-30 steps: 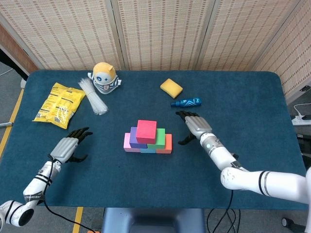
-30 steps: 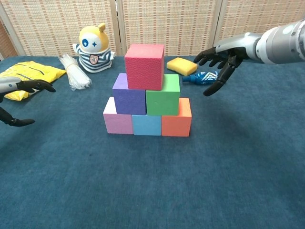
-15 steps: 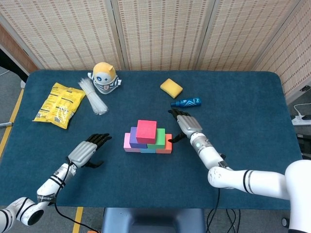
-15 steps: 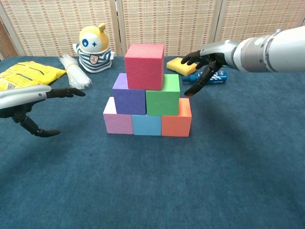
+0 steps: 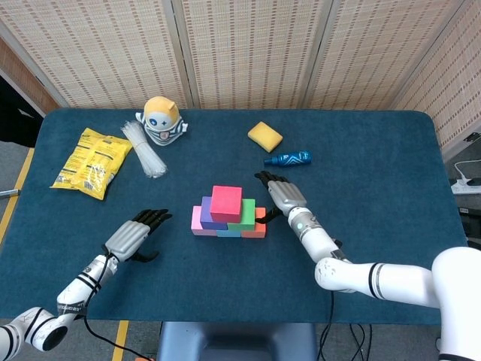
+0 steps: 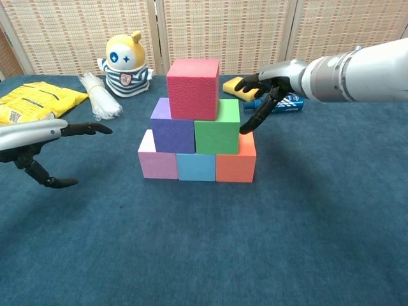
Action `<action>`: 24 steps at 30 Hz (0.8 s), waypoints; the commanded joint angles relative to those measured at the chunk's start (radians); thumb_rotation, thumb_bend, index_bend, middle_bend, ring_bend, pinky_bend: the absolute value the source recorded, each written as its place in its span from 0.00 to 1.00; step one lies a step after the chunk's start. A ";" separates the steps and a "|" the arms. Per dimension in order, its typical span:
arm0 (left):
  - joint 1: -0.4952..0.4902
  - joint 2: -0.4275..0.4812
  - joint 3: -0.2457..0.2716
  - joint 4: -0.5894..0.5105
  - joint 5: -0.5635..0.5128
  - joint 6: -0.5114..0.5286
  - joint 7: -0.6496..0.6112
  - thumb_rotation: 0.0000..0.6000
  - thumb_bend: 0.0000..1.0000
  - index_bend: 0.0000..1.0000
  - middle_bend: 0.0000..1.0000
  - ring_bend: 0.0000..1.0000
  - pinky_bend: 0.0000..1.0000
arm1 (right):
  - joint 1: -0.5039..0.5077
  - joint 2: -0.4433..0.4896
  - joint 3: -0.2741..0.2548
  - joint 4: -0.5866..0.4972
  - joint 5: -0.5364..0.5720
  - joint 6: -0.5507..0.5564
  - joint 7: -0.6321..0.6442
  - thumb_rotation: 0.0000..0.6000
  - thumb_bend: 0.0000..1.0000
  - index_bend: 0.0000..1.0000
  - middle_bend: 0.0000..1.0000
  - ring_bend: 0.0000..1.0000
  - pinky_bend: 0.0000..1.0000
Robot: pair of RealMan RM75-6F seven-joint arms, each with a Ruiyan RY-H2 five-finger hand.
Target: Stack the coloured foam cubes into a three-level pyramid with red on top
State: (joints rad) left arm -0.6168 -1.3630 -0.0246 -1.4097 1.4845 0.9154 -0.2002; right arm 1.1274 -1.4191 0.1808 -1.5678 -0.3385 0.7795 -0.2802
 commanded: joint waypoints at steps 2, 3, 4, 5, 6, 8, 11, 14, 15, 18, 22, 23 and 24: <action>0.001 -0.001 0.004 0.006 -0.001 0.000 -0.004 1.00 0.33 0.03 0.00 0.00 0.05 | 0.004 -0.006 0.004 0.005 0.007 -0.002 -0.004 1.00 0.25 0.00 0.09 0.00 0.15; 0.001 -0.001 0.005 0.007 -0.001 0.000 -0.006 1.00 0.33 0.03 0.00 0.00 0.05 | 0.004 -0.008 0.005 0.006 0.008 -0.001 -0.005 1.00 0.25 0.00 0.09 0.00 0.15; 0.000 -0.001 0.007 0.008 -0.001 0.000 -0.008 1.00 0.33 0.03 0.00 0.00 0.05 | 0.005 -0.010 0.006 0.006 0.009 -0.001 -0.007 1.00 0.25 0.00 0.09 0.00 0.15; 0.000 -0.002 0.008 0.009 -0.001 0.000 -0.008 1.00 0.34 0.03 0.00 0.00 0.05 | 0.007 -0.011 0.006 0.007 0.012 -0.001 -0.010 1.00 0.25 0.00 0.09 0.00 0.15; 0.000 -0.001 0.009 0.010 -0.001 -0.001 -0.009 1.00 0.34 0.03 0.00 0.00 0.05 | 0.008 -0.012 0.005 0.007 0.015 -0.001 -0.013 1.00 0.25 0.00 0.09 0.00 0.15; 0.000 -0.001 0.011 0.011 -0.001 0.000 -0.011 1.00 0.34 0.03 0.00 0.00 0.05 | 0.010 -0.011 0.004 0.006 0.022 0.001 -0.020 1.00 0.25 0.00 0.09 0.00 0.15; 0.001 -0.001 0.014 0.013 -0.001 0.003 -0.014 1.00 0.34 0.03 0.00 0.00 0.05 | 0.011 0.001 -0.003 -0.005 0.029 0.003 -0.033 1.00 0.25 0.00 0.09 0.00 0.15; 0.001 -0.003 0.016 0.019 -0.004 0.002 -0.014 1.00 0.34 0.03 0.00 0.00 0.05 | 0.007 0.018 -0.008 -0.020 0.034 0.009 -0.041 1.00 0.25 0.00 0.09 0.00 0.15; 0.001 -0.005 0.015 0.022 -0.006 0.001 -0.013 1.00 0.34 0.03 0.00 0.00 0.05 | 0.006 0.025 -0.010 -0.026 0.034 0.011 -0.044 1.00 0.25 0.00 0.09 0.00 0.15; 0.000 -0.020 0.012 0.043 -0.025 -0.010 -0.006 1.00 0.34 0.03 0.00 0.00 0.05 | 0.000 0.051 -0.021 -0.044 0.036 0.020 -0.058 1.00 0.25 0.00 0.09 0.00 0.15; -0.005 -0.053 0.006 0.091 -0.061 -0.035 0.029 1.00 0.34 0.03 0.00 0.00 0.05 | -0.006 0.073 -0.051 -0.056 0.039 0.033 -0.090 1.00 0.25 0.00 0.09 0.00 0.14; -0.006 -0.061 0.006 0.099 -0.067 -0.041 0.037 1.00 0.34 0.03 0.00 0.00 0.05 | -0.006 0.073 -0.058 -0.054 0.042 0.035 -0.098 1.00 0.25 0.00 0.09 0.00 0.14; -0.007 -0.068 0.006 0.105 -0.072 -0.048 0.042 1.00 0.34 0.03 0.00 0.00 0.05 | -0.006 0.072 -0.065 -0.049 0.047 0.035 -0.105 1.00 0.25 0.00 0.09 0.00 0.14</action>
State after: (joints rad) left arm -0.6218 -1.4206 -0.0173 -1.3140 1.4215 0.8769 -0.1671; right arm 1.1226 -1.3488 0.1232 -1.6197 -0.2965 0.8115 -0.3770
